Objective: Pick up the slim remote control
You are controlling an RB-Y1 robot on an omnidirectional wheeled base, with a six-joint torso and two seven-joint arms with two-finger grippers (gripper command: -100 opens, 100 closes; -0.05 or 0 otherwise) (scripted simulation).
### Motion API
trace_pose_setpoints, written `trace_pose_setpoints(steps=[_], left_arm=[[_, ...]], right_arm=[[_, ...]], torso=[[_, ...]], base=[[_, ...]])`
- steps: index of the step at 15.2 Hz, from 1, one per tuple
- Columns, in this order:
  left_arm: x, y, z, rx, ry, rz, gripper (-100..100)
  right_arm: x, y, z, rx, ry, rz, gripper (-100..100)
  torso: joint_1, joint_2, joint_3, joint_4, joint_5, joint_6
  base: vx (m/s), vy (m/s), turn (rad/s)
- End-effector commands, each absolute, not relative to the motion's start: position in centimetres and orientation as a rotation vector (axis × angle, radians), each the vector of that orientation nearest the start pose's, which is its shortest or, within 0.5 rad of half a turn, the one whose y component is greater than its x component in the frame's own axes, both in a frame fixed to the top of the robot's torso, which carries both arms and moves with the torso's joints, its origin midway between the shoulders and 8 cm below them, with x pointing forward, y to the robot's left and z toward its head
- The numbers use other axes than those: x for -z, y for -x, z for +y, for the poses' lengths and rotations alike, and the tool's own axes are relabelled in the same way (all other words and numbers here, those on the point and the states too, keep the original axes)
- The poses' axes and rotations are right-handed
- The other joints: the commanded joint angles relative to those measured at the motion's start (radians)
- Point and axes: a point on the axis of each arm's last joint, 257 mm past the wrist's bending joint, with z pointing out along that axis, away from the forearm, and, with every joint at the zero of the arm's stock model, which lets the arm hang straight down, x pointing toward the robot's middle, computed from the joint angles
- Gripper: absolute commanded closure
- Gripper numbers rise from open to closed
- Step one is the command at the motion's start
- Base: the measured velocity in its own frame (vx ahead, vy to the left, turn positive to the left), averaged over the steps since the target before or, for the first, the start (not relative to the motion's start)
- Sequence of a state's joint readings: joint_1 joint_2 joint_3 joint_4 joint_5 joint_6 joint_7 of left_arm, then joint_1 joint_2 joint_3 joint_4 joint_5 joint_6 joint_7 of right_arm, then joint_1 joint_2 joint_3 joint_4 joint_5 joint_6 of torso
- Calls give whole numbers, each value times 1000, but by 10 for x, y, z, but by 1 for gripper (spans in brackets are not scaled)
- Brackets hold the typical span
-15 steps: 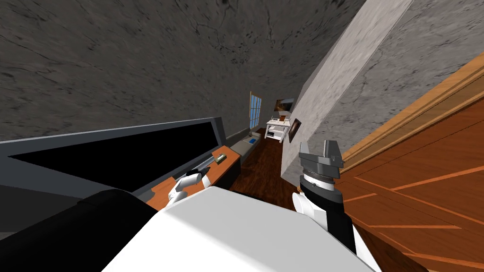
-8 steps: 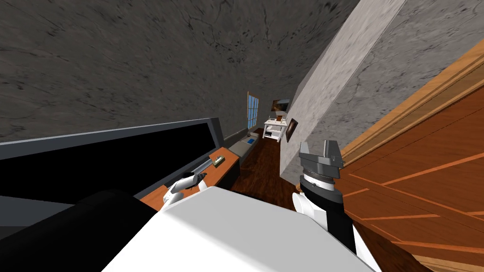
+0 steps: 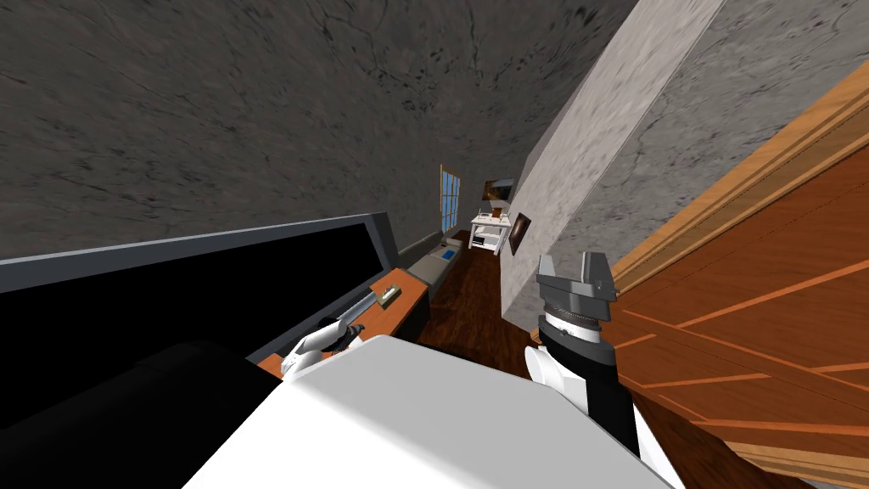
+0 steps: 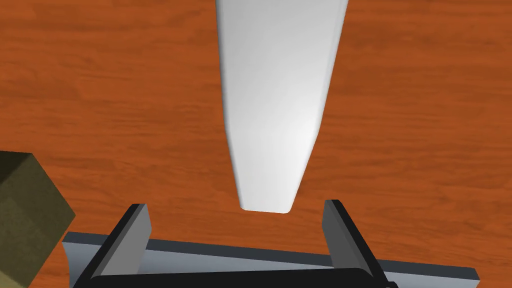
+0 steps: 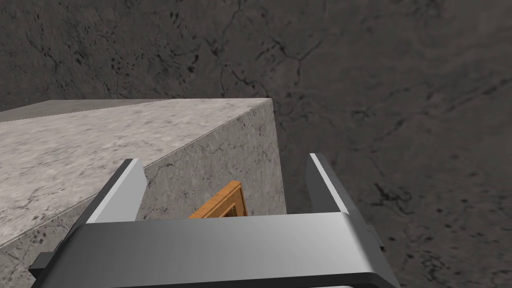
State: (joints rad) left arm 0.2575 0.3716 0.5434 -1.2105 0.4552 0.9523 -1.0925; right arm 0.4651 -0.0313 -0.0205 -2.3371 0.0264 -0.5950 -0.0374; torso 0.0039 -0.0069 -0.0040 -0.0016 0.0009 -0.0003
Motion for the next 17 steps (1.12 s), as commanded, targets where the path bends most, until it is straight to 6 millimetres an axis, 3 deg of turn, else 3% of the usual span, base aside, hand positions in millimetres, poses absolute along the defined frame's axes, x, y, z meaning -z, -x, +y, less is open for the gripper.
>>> trace_pose_setpoints(steps=[1,3,5,8,13,14,15,17], left_arm=[[538,-140,551,-83,1689,2401,-100],[538,-140,551,-83,1689,2401,-100],[547,-115,546,-69,1742,2457,-100],[552,-104,541,-60,1767,2481,-100],[570,-68,515,-6,1849,2562,-100],[565,-75,521,-20,1832,2546,-100],[576,-79,509,-15,1841,2544,-100],[581,-81,504,-14,1843,2541,-100]], right_arm=[[-76,-315,-267,-1355,-478,518,0],[-76,-315,-267,-1355,-478,518,0],[-76,-315,-267,-1355,-478,518,0],[-76,-315,-267,-1355,-478,518,0],[-76,-315,-267,-1355,-478,518,0],[-76,-315,-267,-1355,-478,518,0],[-76,-315,-267,-1355,-478,518,0],[-76,-315,-267,-1355,-478,518,0]], torso=[[0,0,0,0,0,0],[0,0,0,0,0,0],[-2,2,1,0,0,0],[-1,1,1,0,0,0],[-1,1,0,0,0,0],[-2,1,1,0,0,0],[-3,3,2,1,-1,0],[-3,5,3,1,-1,0]], base=[[65,58,-67],[48,38,-37],[47,31,-59],[55,48,-64],[53,39,-53],[0,0,0],[-17,16,-55],[-28,28,-85]])
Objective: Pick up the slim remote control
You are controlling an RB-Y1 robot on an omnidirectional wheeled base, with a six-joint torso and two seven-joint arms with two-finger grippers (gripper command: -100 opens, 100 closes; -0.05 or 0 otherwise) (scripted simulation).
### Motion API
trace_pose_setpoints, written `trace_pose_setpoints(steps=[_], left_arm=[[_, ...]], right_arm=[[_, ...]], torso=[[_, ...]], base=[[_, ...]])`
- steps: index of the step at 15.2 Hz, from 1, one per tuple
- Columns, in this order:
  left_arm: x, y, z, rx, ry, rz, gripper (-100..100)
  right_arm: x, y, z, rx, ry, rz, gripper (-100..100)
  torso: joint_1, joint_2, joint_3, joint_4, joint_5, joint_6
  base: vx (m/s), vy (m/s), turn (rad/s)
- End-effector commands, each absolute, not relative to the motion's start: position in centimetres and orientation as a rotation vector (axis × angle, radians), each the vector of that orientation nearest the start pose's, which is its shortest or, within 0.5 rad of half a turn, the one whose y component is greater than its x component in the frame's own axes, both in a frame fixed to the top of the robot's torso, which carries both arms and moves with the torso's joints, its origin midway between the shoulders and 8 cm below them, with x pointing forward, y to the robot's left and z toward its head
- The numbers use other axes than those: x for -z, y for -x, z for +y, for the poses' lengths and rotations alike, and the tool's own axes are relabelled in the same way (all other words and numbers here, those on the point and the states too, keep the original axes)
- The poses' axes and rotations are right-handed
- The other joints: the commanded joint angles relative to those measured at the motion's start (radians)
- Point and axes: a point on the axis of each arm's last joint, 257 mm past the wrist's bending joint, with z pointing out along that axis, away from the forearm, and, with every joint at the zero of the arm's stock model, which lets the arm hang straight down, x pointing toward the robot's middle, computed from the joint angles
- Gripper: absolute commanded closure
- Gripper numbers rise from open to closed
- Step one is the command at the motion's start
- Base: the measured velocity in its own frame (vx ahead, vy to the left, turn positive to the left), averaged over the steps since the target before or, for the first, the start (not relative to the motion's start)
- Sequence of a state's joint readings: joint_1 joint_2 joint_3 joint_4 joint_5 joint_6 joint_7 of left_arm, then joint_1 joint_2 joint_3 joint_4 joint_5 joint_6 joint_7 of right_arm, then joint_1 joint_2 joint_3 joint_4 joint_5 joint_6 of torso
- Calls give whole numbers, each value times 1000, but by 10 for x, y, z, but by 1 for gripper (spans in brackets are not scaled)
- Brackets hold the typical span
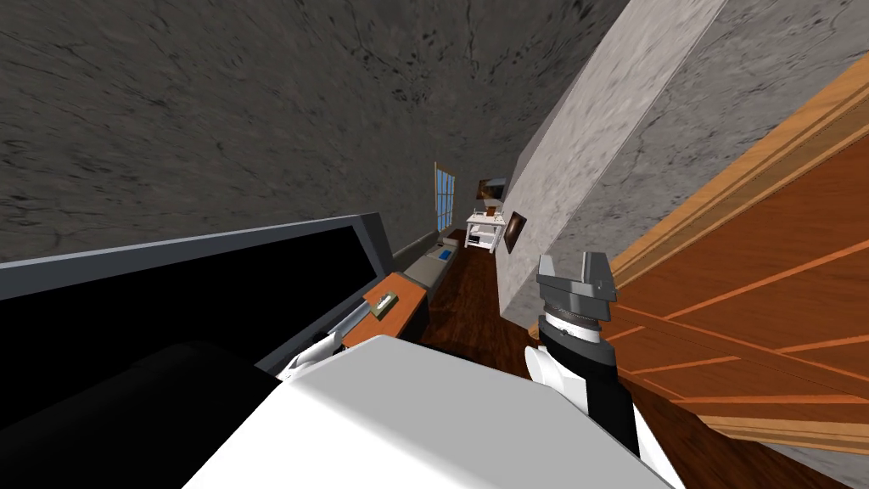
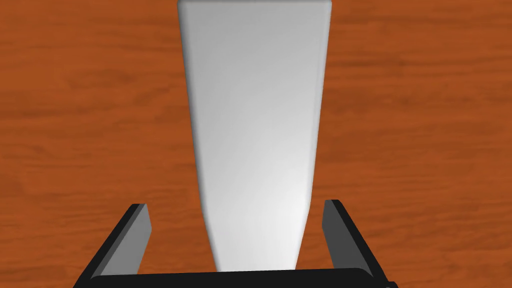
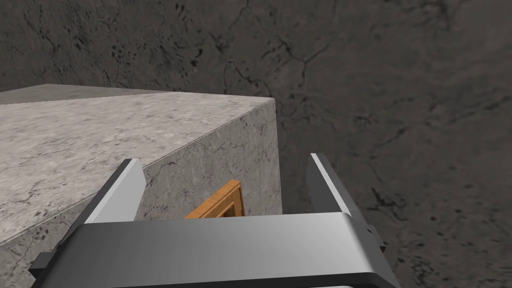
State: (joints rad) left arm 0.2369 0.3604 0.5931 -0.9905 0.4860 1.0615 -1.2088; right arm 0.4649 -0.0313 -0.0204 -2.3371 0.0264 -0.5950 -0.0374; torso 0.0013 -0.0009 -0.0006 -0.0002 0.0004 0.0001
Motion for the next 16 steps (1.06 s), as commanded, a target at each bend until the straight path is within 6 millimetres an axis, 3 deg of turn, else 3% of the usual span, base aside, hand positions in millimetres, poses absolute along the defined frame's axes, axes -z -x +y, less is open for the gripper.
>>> trace_pose_setpoints(steps=[1,3,4,5,9,15,16], left_arm=[[583,-82,501,-13,1844,2539,-100],[590,-86,493,-11,1847,2535,-100],[586,-81,498,-17,1847,2540,-100],[587,-82,498,-17,1848,2538,100],[587,-81,498,-19,1850,2536,100],[566,-74,519,-17,1835,2551,100],[570,-76,515,-17,1837,2546,100]], right_arm=[[-76,-315,-267,-1355,-478,518,0],[-76,-315,-267,-1355,-478,518,0],[-76,-315,-267,-1355,-478,518,0],[-76,-315,-267,-1355,-478,518,0],[-76,-315,-267,-1355,-478,518,0],[-76,-315,-267,-1355,-478,518,0],[-76,-315,-267,-1355,-478,518,0]], torso=[[0,0,0,0,0,0],[0,0,0,1,1,1],[1,0,0,1,3,2],[1,-1,0,1,3,2],[0,-3,-1,1,3,2],[-3,-5,-2,0,1,1],[-2,-5,-2,0,1,1]], base=[[-29,30,-96],[-28,28,-87],[-19,16,-46],[-8,3,-3],[-1,-1,-3],[25,-26,90],[15,-13,36]])
